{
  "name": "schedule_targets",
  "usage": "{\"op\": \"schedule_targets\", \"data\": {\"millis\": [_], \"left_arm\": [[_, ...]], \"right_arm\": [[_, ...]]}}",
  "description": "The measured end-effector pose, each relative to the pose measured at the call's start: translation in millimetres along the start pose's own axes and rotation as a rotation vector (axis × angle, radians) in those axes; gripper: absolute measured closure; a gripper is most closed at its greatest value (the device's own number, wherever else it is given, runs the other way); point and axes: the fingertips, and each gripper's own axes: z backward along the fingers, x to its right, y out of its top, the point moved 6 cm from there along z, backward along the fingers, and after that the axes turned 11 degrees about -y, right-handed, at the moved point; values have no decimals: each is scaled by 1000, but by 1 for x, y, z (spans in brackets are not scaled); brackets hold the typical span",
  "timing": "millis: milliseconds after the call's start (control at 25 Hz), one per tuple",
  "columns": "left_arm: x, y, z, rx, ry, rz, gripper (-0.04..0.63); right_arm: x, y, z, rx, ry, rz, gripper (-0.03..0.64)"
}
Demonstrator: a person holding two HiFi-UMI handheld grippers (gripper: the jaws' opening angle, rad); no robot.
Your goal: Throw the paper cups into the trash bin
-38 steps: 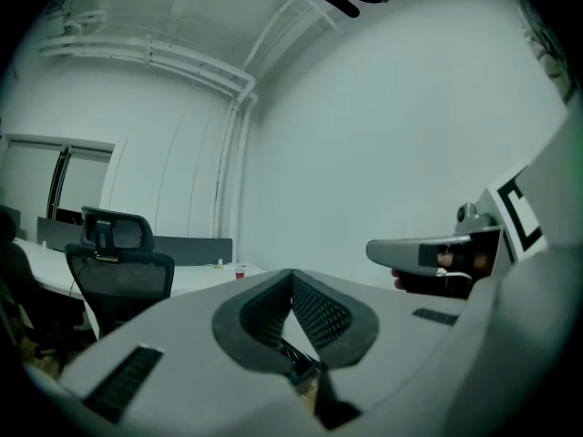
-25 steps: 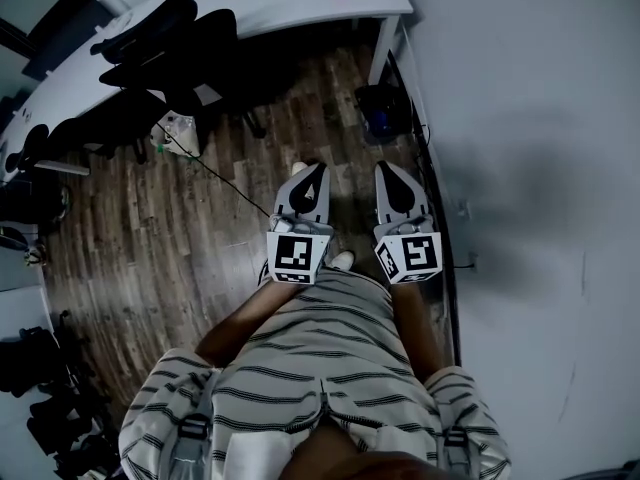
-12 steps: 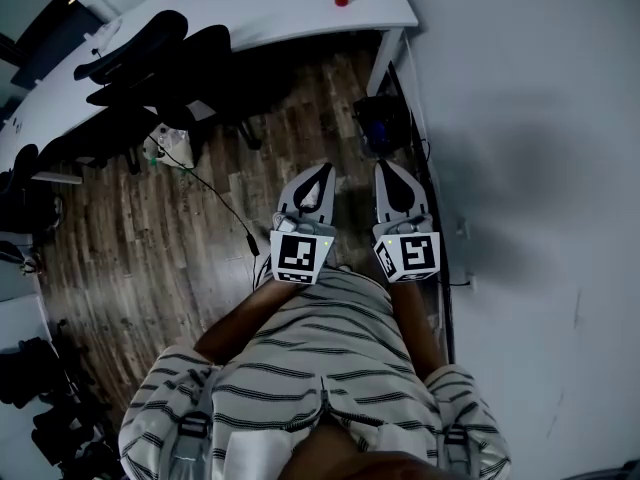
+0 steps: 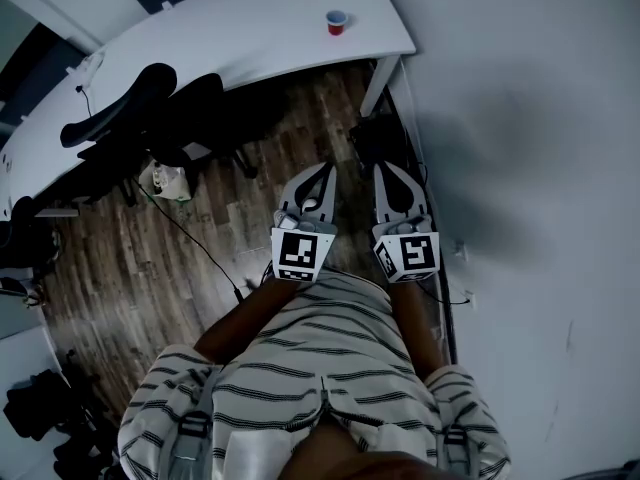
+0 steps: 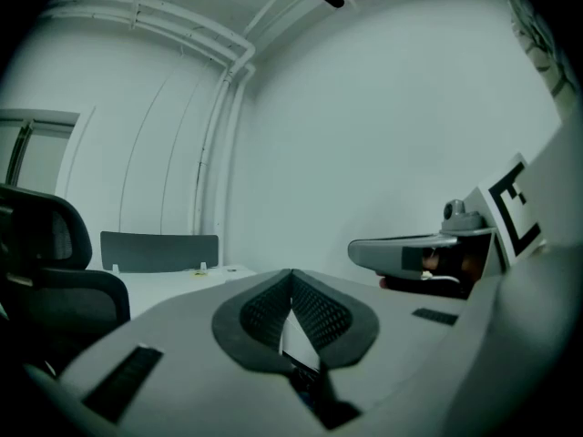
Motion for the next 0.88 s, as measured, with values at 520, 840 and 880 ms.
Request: {"op": "schedule_targets", "data": {"millis": [520, 840, 880], "left_arm": [[-89, 28, -69, 17, -110, 20, 572], [-128, 31, -96, 16, -127, 40, 572], [-132, 30, -100, 14, -127, 39, 572]], "right_arm": [[2, 28, -92, 21, -86, 20, 607], [7, 31, -139, 14, -100, 13, 607], [7, 30, -144, 14, -94, 13, 607]]}}
